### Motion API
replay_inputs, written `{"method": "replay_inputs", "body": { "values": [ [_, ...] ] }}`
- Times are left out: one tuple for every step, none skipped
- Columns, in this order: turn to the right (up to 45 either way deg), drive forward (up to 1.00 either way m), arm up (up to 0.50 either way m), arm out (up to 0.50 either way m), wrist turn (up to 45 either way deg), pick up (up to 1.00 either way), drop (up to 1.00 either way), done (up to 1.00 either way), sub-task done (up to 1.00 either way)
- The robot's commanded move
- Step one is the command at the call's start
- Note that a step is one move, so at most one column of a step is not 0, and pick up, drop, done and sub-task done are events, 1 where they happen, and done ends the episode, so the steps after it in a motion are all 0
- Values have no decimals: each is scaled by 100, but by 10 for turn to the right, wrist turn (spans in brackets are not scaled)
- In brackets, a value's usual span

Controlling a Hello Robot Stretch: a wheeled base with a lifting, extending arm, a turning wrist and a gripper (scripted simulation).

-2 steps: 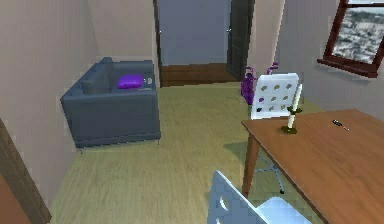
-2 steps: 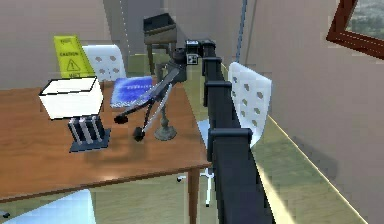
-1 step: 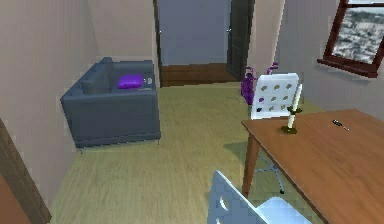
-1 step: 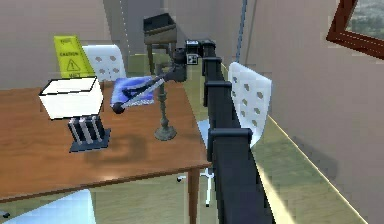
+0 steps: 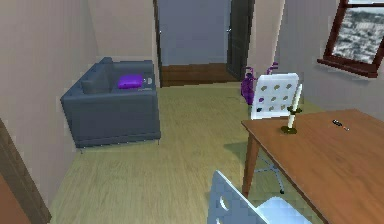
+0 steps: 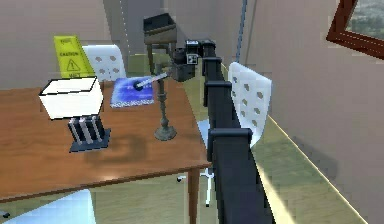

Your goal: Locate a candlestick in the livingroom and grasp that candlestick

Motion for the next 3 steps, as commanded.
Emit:
{"method": "replay_inputs", "body": {
  "values": [
    [0, 0, 0, 0, 120, 0, 0, 0, 0],
    [0, 0, 0, 0, 0, 100, 0, 0, 0],
    [0, 0, 4, 0, 0, 0, 0, 0, 0]
  ]
}}
